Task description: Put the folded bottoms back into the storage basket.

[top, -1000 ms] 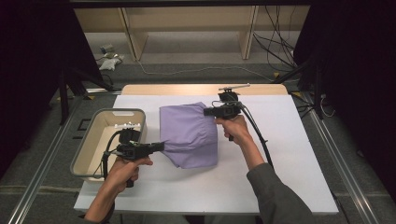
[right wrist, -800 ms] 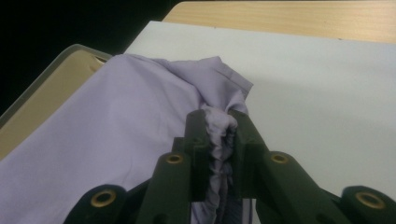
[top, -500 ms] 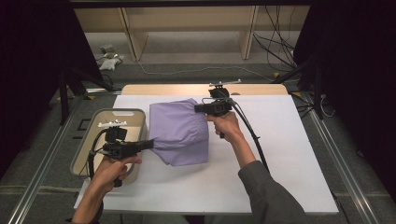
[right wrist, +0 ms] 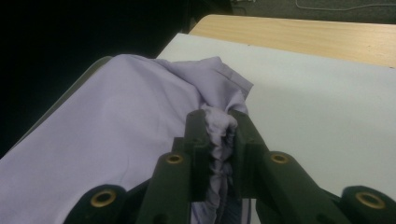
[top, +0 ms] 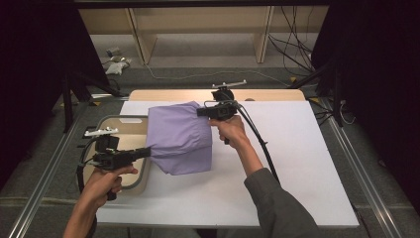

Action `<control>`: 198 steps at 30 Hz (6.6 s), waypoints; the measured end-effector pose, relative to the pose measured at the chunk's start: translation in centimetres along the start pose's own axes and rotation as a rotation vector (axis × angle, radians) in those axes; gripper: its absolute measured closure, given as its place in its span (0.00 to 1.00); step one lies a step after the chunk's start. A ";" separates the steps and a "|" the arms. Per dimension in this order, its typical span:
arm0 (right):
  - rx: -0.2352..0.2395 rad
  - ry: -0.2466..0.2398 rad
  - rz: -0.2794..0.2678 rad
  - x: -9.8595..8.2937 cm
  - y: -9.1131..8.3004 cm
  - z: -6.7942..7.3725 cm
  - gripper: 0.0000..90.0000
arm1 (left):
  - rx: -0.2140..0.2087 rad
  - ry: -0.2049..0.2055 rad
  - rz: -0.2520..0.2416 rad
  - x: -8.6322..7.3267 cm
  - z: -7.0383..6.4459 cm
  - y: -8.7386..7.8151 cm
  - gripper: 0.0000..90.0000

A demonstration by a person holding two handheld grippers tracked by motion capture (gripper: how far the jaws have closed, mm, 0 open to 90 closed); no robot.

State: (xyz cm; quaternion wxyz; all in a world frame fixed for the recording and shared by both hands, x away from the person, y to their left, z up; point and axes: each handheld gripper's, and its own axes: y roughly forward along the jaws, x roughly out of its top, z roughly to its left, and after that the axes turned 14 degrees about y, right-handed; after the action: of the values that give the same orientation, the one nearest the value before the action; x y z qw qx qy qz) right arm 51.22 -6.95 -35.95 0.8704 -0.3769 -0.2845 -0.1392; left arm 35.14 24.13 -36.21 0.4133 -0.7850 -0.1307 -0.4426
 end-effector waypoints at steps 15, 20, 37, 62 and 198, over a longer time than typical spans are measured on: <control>0.018 -0.015 0.005 0.7 2.1 3.3 0.88 | 0.033 -0.014 -0.022 -0.4 1.7 -3.0 0.97; 0.021 -0.023 0.011 0.9 2.8 4.7 0.88 | 0.042 -0.011 -0.026 -0.4 2.4 -4.3 0.97; 0.008 -0.046 0.018 1.2 4.9 7.3 0.88 | 0.060 -0.052 -0.040 -1.1 4.5 -6.2 0.97; 0.002 -0.099 0.024 1.2 8.7 13.0 0.88 | 0.153 -0.115 -0.054 -2.6 7.8 -10.1 0.97; -0.036 -0.075 -0.036 0.6 5.6 8.6 0.27 | 0.319 -0.107 0.033 -2.6 7.4 -4.3 0.20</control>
State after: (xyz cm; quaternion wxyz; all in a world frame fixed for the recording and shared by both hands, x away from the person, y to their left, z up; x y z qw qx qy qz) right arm 50.92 3.11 -34.05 0.8497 -0.3923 -0.3209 -0.1457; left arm 35.56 32.88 -37.96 0.5322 -0.7339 -0.2083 -0.3671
